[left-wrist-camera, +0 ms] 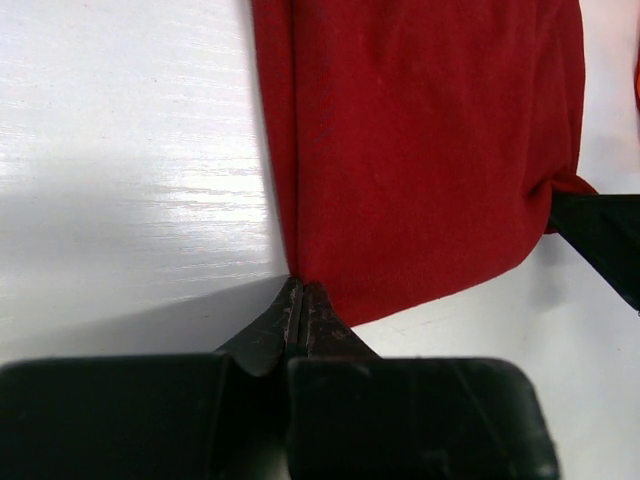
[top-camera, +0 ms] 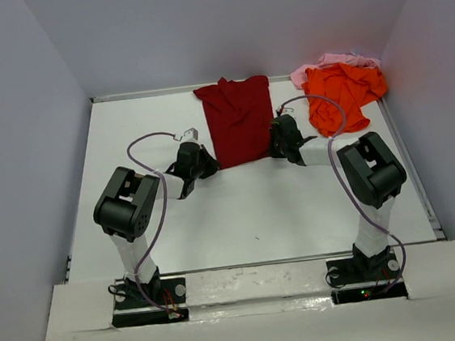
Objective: Fold and stack the t-shirts
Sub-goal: Fold the tshirt
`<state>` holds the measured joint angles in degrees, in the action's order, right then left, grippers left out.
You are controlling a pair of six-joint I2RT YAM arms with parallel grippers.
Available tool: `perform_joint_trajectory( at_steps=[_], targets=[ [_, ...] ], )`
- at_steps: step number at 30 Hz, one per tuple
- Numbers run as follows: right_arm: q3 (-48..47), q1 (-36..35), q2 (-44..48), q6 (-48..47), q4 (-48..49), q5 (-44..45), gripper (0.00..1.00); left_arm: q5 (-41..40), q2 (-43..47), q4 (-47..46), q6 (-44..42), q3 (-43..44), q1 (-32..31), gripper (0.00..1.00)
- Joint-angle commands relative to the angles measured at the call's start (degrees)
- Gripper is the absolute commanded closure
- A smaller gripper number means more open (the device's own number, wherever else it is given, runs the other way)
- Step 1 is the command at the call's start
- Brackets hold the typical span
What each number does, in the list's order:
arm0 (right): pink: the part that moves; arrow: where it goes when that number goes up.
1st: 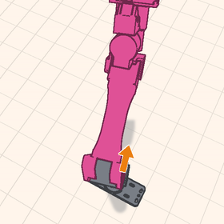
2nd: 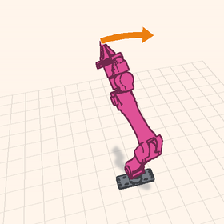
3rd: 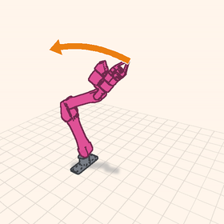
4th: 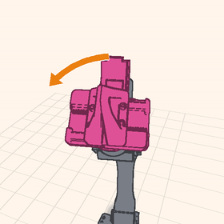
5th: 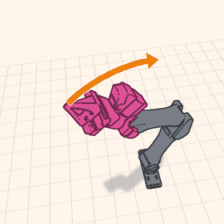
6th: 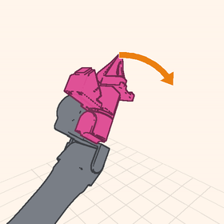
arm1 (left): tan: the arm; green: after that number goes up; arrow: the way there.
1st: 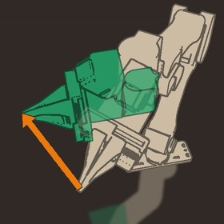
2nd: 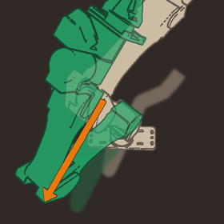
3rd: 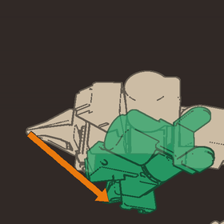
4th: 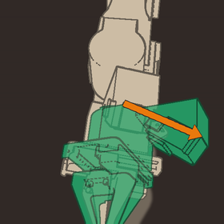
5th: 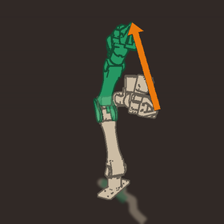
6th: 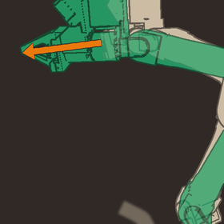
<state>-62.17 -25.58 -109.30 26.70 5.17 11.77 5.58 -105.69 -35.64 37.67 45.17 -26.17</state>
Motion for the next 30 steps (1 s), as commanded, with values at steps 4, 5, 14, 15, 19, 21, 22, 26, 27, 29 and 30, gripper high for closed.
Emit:
perform_joint_trajectory(
  at_steps=[4, 5, 14, 15, 19, 21, 22, 26, 27, 29, 30],
  targets=[
    [2.66, -0.34, 1.71, 1.6, -2.88, -3.15, 1.0, -0.49, 0.66, 2.41, -1.46, -0.08, -0.37, 1.0],
    [3.45, -0.34, 2.59, 1.78, -2.88, -3.24, 1.0, -0.75, 1.36, 2.42, -1.63, -0.51, -0.46, 1.0],
    [13.02, -3.15, 12.51, 3.54, -2.8, -5.35, 1.0, -1.01, 8.55, 4.0, -1.81, -6.23, -1.42, 1.0],
    [14.09, -3.94, 13.57, 3.71, -2.88, -5.53, 1.0, -1.01, 9.44, 4.26, -1.72, -7.01, -1.51, 1.0],
    [19.45, -5.88, 19.46, 4.5, -3.41, -5.97, 1.0, -1.1, 14.71, 5.05, -1.11, -12.2, -2.74, 1.0],
    [22.69, -7.98, 23.92, 5.47, -4.46, -5.62, 1.0, -0.93, 18.74, 5.84, -0.41, -15.0, -3.62, 1.0],
    [23.67, -7.99, 25.69, 5.64, -4.73, -5.53, 1.0, -1.01, 20.33, 6.28, -0.06, -15.98, -3.97, 1.0],
    [27.54, -10.18, 34.46, 6.61, -9.12, -5.18, 1.0, -1.89, 30.25, 9.35, 1.53, -19.32, -6.42, 1.0],
    [28.15, -10.19, 36.41, 6.7, -10.86, -5.27, 1.0, -2.24, 31.84, 10.32, 1.96, -19.68, -6.87, 1.0],
    [28.42, -10.71, 42.11, 6.96, -14.46, -5.09, 1.0, -3.38, 36.84, 13.04, 2.41, -20.38, -7.57, 1.0],
    [28.25, -10.72, 44.06, 6.88, -15.62, -5.0, 1.0, -3.74, 38.18, 13.92, 2.58, -20.47, -7.66, 1.0]
  ],
)
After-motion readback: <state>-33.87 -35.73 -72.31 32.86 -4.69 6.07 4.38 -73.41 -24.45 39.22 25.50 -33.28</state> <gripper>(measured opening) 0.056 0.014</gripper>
